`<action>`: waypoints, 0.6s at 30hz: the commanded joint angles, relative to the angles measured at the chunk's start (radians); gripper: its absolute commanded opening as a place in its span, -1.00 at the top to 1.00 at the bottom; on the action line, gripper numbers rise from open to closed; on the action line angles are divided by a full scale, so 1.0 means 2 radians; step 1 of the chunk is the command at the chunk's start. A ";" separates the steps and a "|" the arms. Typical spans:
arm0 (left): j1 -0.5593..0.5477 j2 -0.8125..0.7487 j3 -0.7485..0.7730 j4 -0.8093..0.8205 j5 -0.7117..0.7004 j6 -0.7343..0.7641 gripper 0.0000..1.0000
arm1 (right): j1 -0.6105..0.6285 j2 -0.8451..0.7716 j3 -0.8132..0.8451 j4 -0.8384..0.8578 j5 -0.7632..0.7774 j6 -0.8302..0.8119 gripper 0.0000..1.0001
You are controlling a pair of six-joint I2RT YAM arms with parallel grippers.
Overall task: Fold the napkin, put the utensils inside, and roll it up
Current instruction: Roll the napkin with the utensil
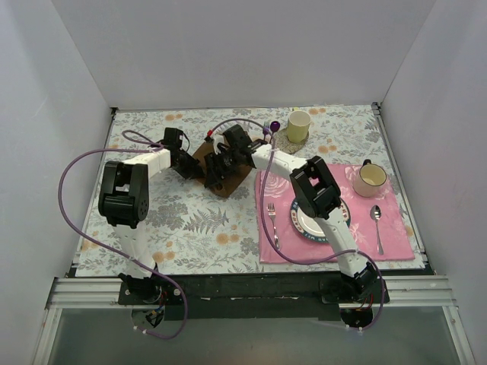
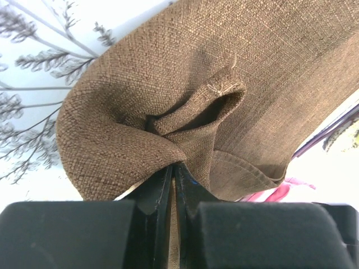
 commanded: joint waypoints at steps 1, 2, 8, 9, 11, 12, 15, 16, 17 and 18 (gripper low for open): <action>-0.004 0.042 -0.010 -0.005 -0.049 0.013 1.00 | -0.001 -0.049 0.019 -0.134 0.138 -0.100 -0.53; -0.006 0.042 -0.010 -0.005 -0.049 0.013 1.00 | 0.008 -0.058 0.010 -0.127 0.150 -0.107 -0.57; -0.007 0.039 -0.008 -0.005 -0.050 0.013 1.00 | 0.052 -0.094 -0.054 -0.091 0.261 -0.159 -0.72; -0.007 0.039 -0.008 -0.006 -0.049 0.014 1.00 | 0.058 -0.099 -0.060 -0.079 0.280 -0.160 -0.67; -0.007 0.041 -0.009 -0.008 -0.049 0.015 1.00 | 0.069 -0.106 -0.080 -0.065 0.294 -0.162 -0.56; -0.007 0.041 -0.008 -0.008 -0.049 0.015 1.00 | 0.073 -0.116 -0.090 -0.055 0.303 -0.161 -0.54; -0.007 0.041 -0.009 -0.009 -0.052 0.015 1.00 | 0.074 -0.124 -0.108 -0.032 0.291 -0.154 -0.39; -0.007 0.041 -0.008 -0.009 -0.052 0.016 1.00 | 0.073 -0.124 -0.108 -0.035 0.293 -0.153 -0.24; -0.007 0.041 -0.008 -0.010 -0.052 0.016 1.00 | 0.069 -0.126 -0.109 -0.035 0.294 -0.153 -0.15; -0.007 0.041 -0.006 -0.009 -0.052 0.017 1.00 | 0.066 -0.127 -0.110 -0.037 0.290 -0.150 -0.04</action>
